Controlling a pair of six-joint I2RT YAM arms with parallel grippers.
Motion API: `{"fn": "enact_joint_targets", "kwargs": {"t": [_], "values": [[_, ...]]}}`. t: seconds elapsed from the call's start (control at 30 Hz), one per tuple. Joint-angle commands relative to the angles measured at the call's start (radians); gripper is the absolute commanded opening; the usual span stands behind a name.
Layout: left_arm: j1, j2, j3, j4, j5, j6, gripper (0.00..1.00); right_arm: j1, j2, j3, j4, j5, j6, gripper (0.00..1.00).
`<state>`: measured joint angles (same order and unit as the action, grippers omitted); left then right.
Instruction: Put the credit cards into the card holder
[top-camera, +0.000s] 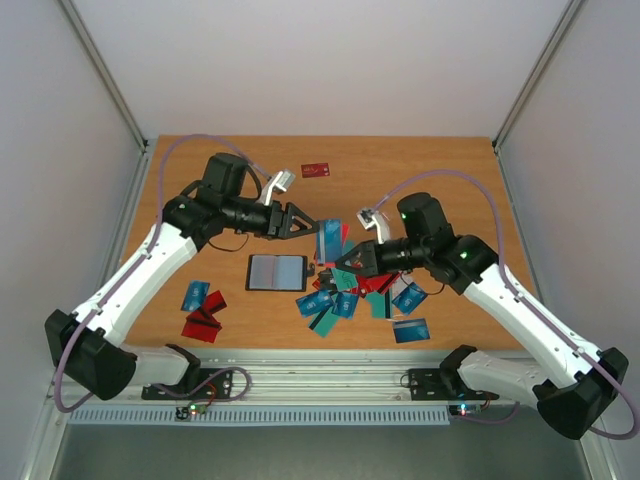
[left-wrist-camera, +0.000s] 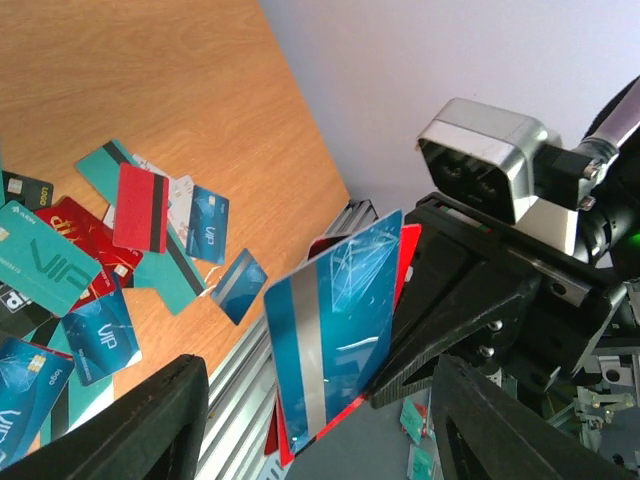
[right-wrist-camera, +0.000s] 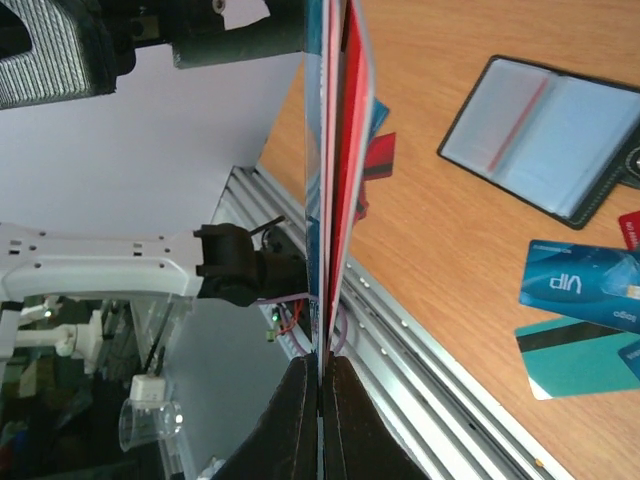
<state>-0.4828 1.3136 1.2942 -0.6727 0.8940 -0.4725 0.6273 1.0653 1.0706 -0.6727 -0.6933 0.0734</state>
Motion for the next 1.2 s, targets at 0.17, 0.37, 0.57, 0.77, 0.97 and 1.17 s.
{"fn": "enact_joint_targets", "kwargs": {"t": [0.17,0.37,0.57,0.77,0.97,1.17], "values": [[0.010,0.008,0.035,0.094,0.020,-0.004,0.62,-0.003,0.049,0.031,0.088,-0.110,0.002,0.01],[0.010,0.026,0.051,0.091,-0.014,0.011,0.62,-0.004,0.078,0.055,0.070,-0.130,-0.014,0.01],[0.010,0.029,0.066,0.091,-0.030,0.017,0.61,-0.005,0.098,0.067,0.058,-0.131,-0.021,0.01],[0.010,0.027,0.093,0.029,-0.071,0.050,0.59,-0.008,0.102,0.069,0.048,-0.121,-0.023,0.01],[0.010,0.025,0.095,-0.011,-0.087,0.076,0.59,-0.010,0.104,0.072,0.045,-0.110,-0.022,0.01],[0.010,0.021,0.087,-0.009,-0.068,0.074,0.59,-0.010,0.105,0.075,0.045,-0.101,-0.021,0.01]]}}
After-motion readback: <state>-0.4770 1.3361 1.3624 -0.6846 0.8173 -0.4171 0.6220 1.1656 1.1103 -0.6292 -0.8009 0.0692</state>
